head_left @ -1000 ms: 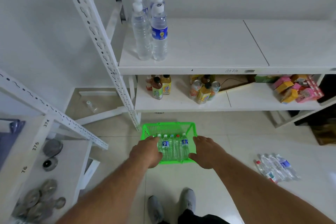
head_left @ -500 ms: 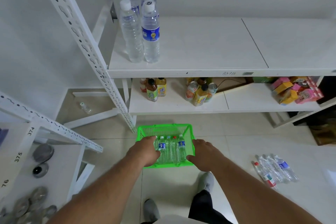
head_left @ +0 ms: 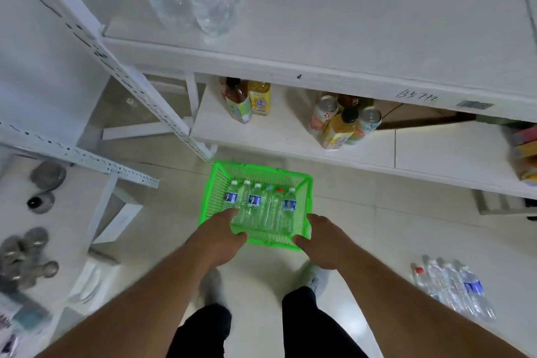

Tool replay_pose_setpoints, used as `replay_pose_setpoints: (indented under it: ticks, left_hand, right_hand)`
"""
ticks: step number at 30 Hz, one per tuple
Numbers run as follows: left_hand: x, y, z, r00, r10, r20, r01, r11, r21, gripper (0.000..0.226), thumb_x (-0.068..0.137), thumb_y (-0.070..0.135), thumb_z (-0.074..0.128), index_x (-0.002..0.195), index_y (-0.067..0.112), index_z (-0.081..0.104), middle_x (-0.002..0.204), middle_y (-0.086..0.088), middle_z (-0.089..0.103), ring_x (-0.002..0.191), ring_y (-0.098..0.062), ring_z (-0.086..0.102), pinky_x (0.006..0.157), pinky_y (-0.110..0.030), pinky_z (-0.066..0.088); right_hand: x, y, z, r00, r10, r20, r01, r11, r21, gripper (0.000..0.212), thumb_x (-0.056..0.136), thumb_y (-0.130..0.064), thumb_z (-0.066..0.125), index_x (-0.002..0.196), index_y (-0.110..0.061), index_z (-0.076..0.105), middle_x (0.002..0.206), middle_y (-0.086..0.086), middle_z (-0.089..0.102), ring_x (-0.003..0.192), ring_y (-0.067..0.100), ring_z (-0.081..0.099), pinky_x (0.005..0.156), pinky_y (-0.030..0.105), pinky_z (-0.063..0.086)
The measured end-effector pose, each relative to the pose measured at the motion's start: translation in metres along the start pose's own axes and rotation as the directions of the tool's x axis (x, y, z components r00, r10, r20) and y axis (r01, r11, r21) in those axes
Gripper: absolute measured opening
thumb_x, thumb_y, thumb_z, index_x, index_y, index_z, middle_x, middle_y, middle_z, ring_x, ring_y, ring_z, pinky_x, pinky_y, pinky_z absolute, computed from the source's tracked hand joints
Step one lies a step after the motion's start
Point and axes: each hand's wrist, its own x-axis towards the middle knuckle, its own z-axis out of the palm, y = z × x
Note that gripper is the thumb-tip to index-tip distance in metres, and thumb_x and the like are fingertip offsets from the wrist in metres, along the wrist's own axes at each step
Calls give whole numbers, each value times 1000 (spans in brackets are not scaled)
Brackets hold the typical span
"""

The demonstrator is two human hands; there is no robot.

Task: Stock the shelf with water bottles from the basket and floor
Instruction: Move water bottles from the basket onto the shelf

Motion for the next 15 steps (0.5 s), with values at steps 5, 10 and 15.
replay_pose_setpoints:
  ticks: [5,10,15]
  left_hand:
    - [84,-25,51,997,-67,26,70,985,-159,68,85,33,69,146,19,41,145,-6,50,125,-21,54,101,-27,43]
    - [185,-55,114,995,-93,38,100,962,-254,64,85,27,72,142,13,46,143,-7,52,122,-22,57,102,-29,44]
    - [281,-82,187,994,-78,77,98,945,-311,62,88,28,69,143,13,45,144,-8,51,124,-22,57,100,-29,47]
  right_hand:
    - [84,26,30,997,68,48,-73,990,119,78,97,-52,52,158,-14,21,161,10,28,145,25,35,115,31,30]
    - [188,43,85,988,143,50,-152,952,267,78,96,-52,54,157,-14,24,160,9,32,139,27,43,112,32,37]
    - [297,64,144,971,236,28,-230,905,357,71,97,-48,55,154,-11,31,151,12,45,129,28,53,95,27,42]
